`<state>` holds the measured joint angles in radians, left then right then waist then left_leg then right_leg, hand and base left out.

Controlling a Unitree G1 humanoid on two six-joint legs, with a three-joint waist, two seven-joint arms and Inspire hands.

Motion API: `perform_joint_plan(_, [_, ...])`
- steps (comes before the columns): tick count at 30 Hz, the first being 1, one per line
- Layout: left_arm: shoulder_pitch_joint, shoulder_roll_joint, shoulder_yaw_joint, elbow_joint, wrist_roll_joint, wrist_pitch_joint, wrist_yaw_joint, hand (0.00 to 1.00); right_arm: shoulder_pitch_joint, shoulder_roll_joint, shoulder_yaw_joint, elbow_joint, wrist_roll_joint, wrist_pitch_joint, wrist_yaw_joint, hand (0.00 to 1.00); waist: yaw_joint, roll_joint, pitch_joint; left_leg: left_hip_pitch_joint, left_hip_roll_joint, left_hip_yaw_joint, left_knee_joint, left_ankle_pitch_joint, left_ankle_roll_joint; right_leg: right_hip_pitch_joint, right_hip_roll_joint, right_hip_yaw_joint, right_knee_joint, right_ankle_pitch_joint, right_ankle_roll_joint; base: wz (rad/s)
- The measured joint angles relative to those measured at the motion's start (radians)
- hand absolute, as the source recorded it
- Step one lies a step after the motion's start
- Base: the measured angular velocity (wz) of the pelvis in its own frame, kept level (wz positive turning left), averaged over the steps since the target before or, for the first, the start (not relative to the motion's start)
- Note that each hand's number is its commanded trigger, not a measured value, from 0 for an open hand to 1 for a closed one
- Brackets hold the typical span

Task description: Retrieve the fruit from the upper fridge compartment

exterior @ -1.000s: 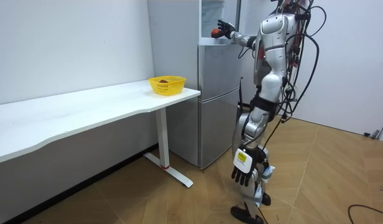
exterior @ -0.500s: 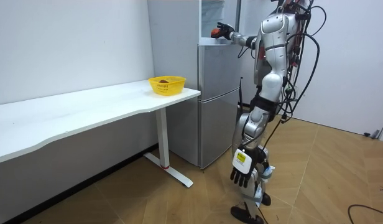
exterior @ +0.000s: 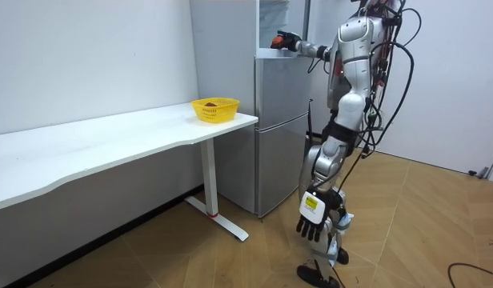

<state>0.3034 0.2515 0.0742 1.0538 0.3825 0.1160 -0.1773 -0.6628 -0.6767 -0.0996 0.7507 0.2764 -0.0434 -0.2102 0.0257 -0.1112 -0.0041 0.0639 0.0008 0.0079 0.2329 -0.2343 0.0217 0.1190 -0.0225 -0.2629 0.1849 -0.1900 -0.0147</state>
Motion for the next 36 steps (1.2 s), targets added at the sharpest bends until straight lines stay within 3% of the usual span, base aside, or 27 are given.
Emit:
perform_joint_plan(4, [0.005, 0.004, 0.0, -0.012, -0.002, 0.009, 0.001, 0.0, -0.02, -0.002, 0.002, 0.046, 0.04, 0.009, 0.042, 0.0, 0.003, -0.005, -0.0027, 0.006, 0.002, 0.001, 0.001, 0.0, 0.0, 0.007, 0.002, 0.0, 0.0, 0.0, 0.0, 0.0])
perform_joint_plan(8, [0.009, 0.004, 0.0, -0.012, -0.027, 0.009, 0.013, 0.0, -0.021, -0.003, 0.002, 0.063, 0.041, 0.015, 0.06, 0.0, 0.007, -0.004, 0.0001, 0.016, 0.002, 0.001, 0.001, 0.0, -0.001, 0.018, 0.003, 0.0, 0.0, 0.0, 0.0, 0.0])
perform_joint_plan(9, [0.009, 0.004, 0.0, -0.012, -0.03, 0.009, 0.015, 0.0, -0.021, -0.003, 0.002, 0.063, 0.041, 0.017, 0.061, 0.26, 0.007, -0.005, 0.0004, 0.016, 0.002, 0.001, 0.001, 0.0, -0.001, 0.018, 0.003, 0.0, 0.0, 0.0, 0.0, 0.0])
perform_joint_plan(10, [0.009, 0.004, 0.0, -0.013, -0.032, 0.009, 0.015, 0.0, -0.021, -0.003, 0.002, 0.063, 0.041, 0.02, 0.062, 1.0, 0.007, -0.005, 0.0005, 0.016, 0.002, 0.001, 0.001, 0.0, -0.001, 0.018, 0.003, 0.0, 0.0, 0.0, 0.0, 0.0])
perform_joint_plan(26, [0.01, 0.007, -0.001, -0.013, -0.069, 0.008, 0.02, 0.0, -0.021, -0.009, 0.0, 0.065, 0.036, 0.022, 0.068, 1.0, 0.005, -0.009, -0.0018, 0.017, 0.002, 0.001, 0.001, 0.0, -0.001, 0.018, 0.004, 0.001, 0.0, 0.0, -0.001, 0.0])
perform_joint_plan(36, [0.011, 0.01, 0.0, -0.013, -0.076, 0.008, 0.02, 0.0, -0.038, -0.029, 0.001, 0.065, 0.033, 0.014, 0.059, 1.0, 0.01, -0.012, 0.0075, 0.02, 0.002, -0.002, -0.008, 0.002, -0.004, 0.013, 0.007, 0.001, -0.002, 0.0, -0.001, 0.0])
